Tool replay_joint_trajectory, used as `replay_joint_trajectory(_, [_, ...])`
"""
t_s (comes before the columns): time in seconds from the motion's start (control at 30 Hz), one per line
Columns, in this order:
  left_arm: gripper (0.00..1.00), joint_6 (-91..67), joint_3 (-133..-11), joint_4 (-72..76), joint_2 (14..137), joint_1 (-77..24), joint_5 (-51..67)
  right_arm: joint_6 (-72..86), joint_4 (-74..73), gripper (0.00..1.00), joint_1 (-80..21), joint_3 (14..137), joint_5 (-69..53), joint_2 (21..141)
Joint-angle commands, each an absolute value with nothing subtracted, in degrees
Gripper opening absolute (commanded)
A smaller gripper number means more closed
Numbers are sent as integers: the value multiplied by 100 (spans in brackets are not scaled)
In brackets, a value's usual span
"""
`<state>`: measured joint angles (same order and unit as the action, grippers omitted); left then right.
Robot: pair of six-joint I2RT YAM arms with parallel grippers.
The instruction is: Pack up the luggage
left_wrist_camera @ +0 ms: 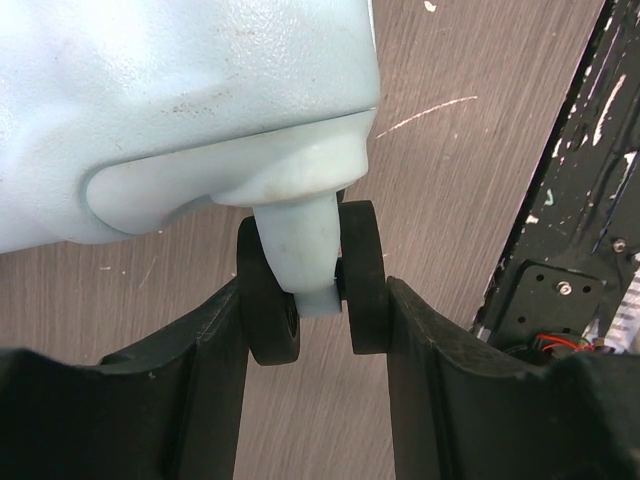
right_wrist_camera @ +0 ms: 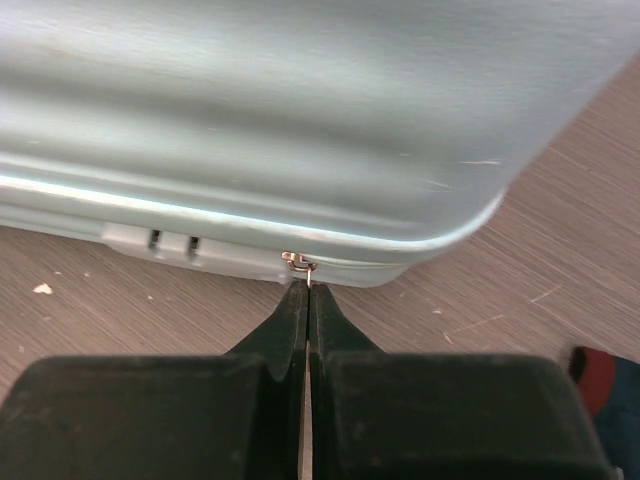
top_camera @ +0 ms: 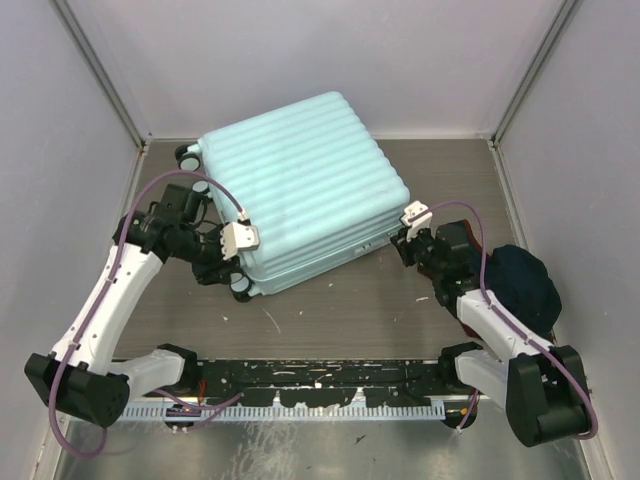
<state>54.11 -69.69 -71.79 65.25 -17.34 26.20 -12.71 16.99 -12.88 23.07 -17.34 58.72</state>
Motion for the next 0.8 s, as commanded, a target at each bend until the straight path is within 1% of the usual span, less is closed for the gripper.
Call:
replay_joint_trajectory(0.0, [0,6486,-6832,-8107,6636,-1440,1662,-1938,1530,1,-781,2573,-1923,5685])
replay_joint_trajectory(0.33, [0,7341,-6783,-8307,6703,-787,1625,-2599,1336,1,406,2663,-2755,5783])
replay_joint_trajectory(0.43, [0,7633,-6812,-8345,6749,-560,1617,-2779,1197,1,589,2741,-3247,5803])
replay_joint_trajectory(0.47, [0,7744,-6812,-8344,6766,-495,1604,-2793,941,1,590,2766,-3478,5738])
replay_joint_trajectory(0.53, [0,7979,-6819,-8317,6820,-333,1525,-2697,529,1,483,2786,-3956,5502])
replay_joint_trajectory(0.57, [0,8093,-6820,-8268,6851,-255,1486,-2617,313,1,323,2732,-4004,5357])
replay_joint_trajectory(0.63, [0,8317,-6884,-8156,6959,-12,1473,-2545,-32,1,-99,2594,-3985,4997])
replay_joint_trajectory(0.7, [0,8445,-6997,-8100,7147,264,1565,-2304,-58,1,-526,2428,-3820,4635])
replay_joint_trajectory(0.77, [0,8504,-7172,-8163,7444,458,1625,-2011,-2,1,-783,2421,-3539,4530])
